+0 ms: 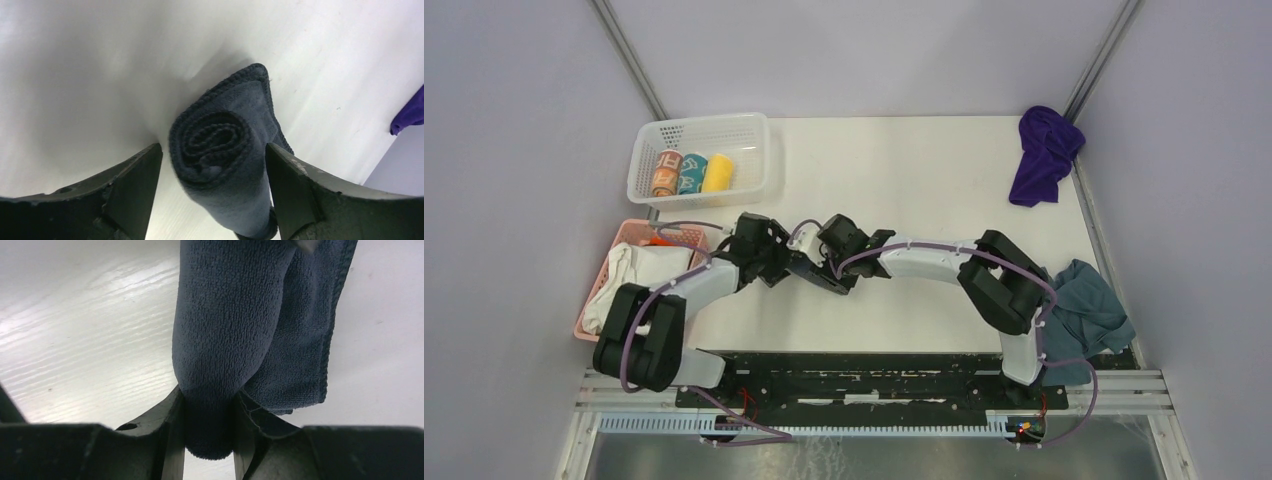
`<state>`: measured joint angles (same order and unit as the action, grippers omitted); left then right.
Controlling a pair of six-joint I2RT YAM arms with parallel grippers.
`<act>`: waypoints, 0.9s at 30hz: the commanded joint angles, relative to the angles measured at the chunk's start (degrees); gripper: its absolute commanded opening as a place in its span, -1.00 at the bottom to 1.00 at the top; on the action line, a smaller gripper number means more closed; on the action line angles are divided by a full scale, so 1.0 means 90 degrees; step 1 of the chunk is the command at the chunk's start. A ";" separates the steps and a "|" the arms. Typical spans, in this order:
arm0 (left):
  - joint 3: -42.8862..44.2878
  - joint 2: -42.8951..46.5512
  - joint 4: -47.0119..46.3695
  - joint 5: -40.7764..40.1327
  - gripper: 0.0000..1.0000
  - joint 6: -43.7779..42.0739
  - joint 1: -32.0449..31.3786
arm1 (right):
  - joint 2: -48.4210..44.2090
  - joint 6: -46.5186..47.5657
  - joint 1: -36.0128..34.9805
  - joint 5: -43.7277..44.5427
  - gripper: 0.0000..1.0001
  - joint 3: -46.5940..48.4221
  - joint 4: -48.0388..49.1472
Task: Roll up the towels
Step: Roll the towel at the center of the board.
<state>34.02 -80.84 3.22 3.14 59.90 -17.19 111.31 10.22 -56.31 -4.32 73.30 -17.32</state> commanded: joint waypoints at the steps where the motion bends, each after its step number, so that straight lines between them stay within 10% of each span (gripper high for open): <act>1: -0.0256 0.0749 0.0653 -0.0196 0.70 -0.0259 0.0326 | 0.0309 -0.0762 0.0275 -0.1714 -0.30 0.0219 -0.0974; 17: -0.1256 0.2404 0.0504 0.0824 0.79 0.0354 0.0349 | 0.1646 -0.2595 0.1489 -0.5373 -0.28 0.0637 -0.0493; 27: -0.1151 0.1850 -0.0414 0.0970 0.75 0.0506 0.0116 | 0.2137 -0.3205 0.1706 -0.5644 -0.24 0.0763 -0.0363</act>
<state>22.17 -63.33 5.65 11.11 62.02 -15.46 127.00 -16.58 -40.40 -57.47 80.84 -18.52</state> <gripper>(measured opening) 0.885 0.386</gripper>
